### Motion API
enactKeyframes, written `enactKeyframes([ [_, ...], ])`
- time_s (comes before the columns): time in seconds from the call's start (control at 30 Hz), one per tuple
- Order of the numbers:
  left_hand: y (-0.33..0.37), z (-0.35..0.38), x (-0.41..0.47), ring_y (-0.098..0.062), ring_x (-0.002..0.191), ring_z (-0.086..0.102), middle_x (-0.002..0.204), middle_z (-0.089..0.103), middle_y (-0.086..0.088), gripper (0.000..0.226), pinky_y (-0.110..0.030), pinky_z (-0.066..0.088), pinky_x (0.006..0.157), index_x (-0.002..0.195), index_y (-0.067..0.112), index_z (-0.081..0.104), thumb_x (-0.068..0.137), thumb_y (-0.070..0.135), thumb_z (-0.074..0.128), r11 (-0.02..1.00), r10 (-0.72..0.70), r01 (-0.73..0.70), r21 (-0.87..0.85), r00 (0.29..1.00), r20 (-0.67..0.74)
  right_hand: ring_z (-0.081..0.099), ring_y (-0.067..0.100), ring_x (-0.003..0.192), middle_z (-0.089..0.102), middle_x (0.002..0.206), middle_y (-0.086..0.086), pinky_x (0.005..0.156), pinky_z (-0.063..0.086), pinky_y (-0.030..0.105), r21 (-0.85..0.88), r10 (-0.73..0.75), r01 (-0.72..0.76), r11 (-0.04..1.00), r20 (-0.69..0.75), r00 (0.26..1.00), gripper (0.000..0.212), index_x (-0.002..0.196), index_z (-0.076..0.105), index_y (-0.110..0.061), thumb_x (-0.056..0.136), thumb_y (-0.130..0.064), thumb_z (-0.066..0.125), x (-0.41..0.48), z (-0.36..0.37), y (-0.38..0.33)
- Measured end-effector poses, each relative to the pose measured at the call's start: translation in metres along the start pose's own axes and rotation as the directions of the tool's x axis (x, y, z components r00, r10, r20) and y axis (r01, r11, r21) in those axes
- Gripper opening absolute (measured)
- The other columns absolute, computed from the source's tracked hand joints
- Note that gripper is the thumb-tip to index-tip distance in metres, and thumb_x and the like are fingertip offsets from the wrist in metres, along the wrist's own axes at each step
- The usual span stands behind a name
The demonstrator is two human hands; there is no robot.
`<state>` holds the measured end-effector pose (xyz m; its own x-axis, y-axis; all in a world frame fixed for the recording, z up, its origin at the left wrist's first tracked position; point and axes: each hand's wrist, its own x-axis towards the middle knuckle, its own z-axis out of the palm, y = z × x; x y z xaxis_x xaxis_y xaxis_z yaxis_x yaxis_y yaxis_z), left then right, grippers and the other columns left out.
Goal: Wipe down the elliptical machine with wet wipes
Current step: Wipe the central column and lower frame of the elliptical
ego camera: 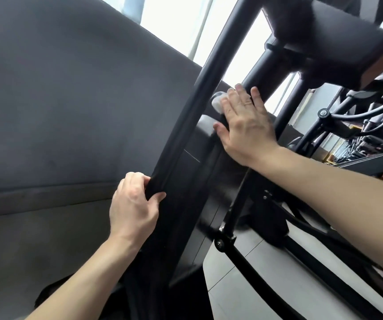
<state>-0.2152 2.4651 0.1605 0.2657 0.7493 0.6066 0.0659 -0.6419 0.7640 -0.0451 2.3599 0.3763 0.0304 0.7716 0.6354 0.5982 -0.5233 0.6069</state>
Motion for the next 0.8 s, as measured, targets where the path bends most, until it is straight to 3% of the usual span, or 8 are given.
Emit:
enactKeyframes([
  [0.13, -0.001, 0.004, 0.002, -0.022, 0.087, 0.055, 0.091, 0.055, 0.005, 0.032, -0.049, 0.051, 0.077, 0.098, 0.014, 0.061, 0.079, 0.020, 0.086, 1.000, 0.012, -0.013, -0.009, 0.999, -0.053, 0.015, 0.030, 0.157, 0.029, 0.165, 0.019, 0.129, 0.005, 0.047, 0.010, -0.001, 0.001, 1.000, 0.028, 1.000, 0.074, 0.155, 0.035, 0.002, 0.102, -0.048, 0.026, 0.001, 0.002, -0.006],
  [0.23, -0.004, 0.005, 0.005, -0.022, 0.087, 0.055, 0.091, 0.057, 0.005, 0.031, -0.049, 0.050, 0.077, 0.097, 0.014, 0.061, 0.079, 0.020, 0.086, 1.000, 0.009, -0.009, -0.002, 0.998, -0.062, 0.020, 0.034, 0.156, 0.035, 0.161, 0.020, 0.127, 0.013, 0.050, 0.040, -0.187, 0.186, 0.982, 0.035, 0.982, 0.069, 0.152, 0.043, 0.001, 0.100, -0.044, 0.039, -0.038, 0.009, -0.026],
  [0.37, -0.010, 0.005, 0.012, -0.024, 0.085, 0.055, 0.090, 0.057, 0.004, 0.032, -0.047, 0.048, 0.078, 0.095, 0.015, 0.061, 0.078, 0.021, 0.087, 1.000, 0.014, -0.012, 0.024, 0.998, -0.068, 0.020, 0.028, 0.156, 0.035, 0.163, 0.015, 0.127, 0.015, 0.051, -0.019, -0.397, 0.402, 0.916, 0.115, 0.910, 0.067, 0.153, 0.043, -0.003, 0.103, -0.048, 0.039, -0.062, 0.012, -0.031],
  [0.47, -0.012, 0.007, 0.018, -0.025, 0.088, 0.056, 0.092, 0.058, 0.003, 0.032, -0.046, 0.047, 0.079, 0.097, 0.014, 0.062, 0.078, 0.022, 0.087, 1.000, 0.002, 0.000, 0.029, 0.997, -0.073, 0.031, 0.027, 0.153, 0.047, 0.156, 0.013, 0.127, 0.011, 0.050, -0.099, -0.259, 0.264, 0.959, 0.065, 0.964, 0.067, 0.149, 0.049, -0.004, 0.101, -0.050, 0.036, -0.021, 0.003, -0.010],
  [0.57, -0.015, 0.007, 0.023, -0.025, 0.089, 0.056, 0.093, 0.060, 0.002, 0.033, -0.046, 0.047, 0.079, 0.099, 0.013, 0.064, 0.078, 0.024, 0.087, 0.999, -0.012, 0.015, 0.033, 0.997, -0.072, 0.022, 0.025, 0.156, 0.037, 0.162, 0.011, 0.128, 0.001, 0.049, -0.127, -0.149, 0.169, 0.977, 0.155, 0.977, 0.073, 0.154, 0.043, -0.007, 0.101, -0.052, 0.020, 0.012, -0.007, 0.001],
  [0.67, -0.018, 0.005, 0.027, -0.024, 0.090, 0.056, 0.094, 0.061, 0.004, 0.033, -0.046, 0.048, 0.080, 0.100, 0.015, 0.066, 0.078, 0.026, 0.087, 0.999, -0.021, 0.023, 0.026, 0.996, -0.082, 0.017, 0.027, 0.157, 0.033, 0.165, 0.011, 0.127, -0.004, 0.048, -0.124, -0.052, 0.073, 0.990, 0.161, 0.986, 0.073, 0.154, 0.041, -0.009, 0.100, -0.053, 0.019, 0.020, -0.003, -0.017],
  [0.73, -0.019, 0.004, 0.030, -0.023, 0.090, 0.057, 0.095, 0.061, 0.005, 0.032, -0.047, 0.049, 0.080, 0.100, 0.018, 0.067, 0.077, 0.028, 0.087, 0.999, -0.049, 0.049, 0.002, 0.995, -0.085, 0.021, 0.030, 0.155, 0.039, 0.161, 0.013, 0.127, 0.000, 0.050, -0.122, -0.104, 0.124, 0.985, 0.160, 0.982, 0.074, 0.152, 0.045, -0.008, 0.100, -0.055, 0.023, 0.009, 0.006, -0.036],
  [0.8, -0.020, 0.004, 0.032, -0.021, 0.089, 0.057, 0.097, 0.059, 0.007, 0.033, -0.047, 0.050, 0.080, 0.099, 0.020, 0.068, 0.076, 0.033, 0.088, 0.996, -0.090, 0.088, -0.020, 0.992, -0.084, 0.019, 0.030, 0.156, 0.037, 0.162, 0.014, 0.128, 0.002, 0.051, -0.094, -0.266, 0.292, 0.952, 0.221, 0.938, 0.075, 0.154, 0.042, -0.007, 0.101, -0.057, 0.026, -0.015, 0.019, -0.055],
])
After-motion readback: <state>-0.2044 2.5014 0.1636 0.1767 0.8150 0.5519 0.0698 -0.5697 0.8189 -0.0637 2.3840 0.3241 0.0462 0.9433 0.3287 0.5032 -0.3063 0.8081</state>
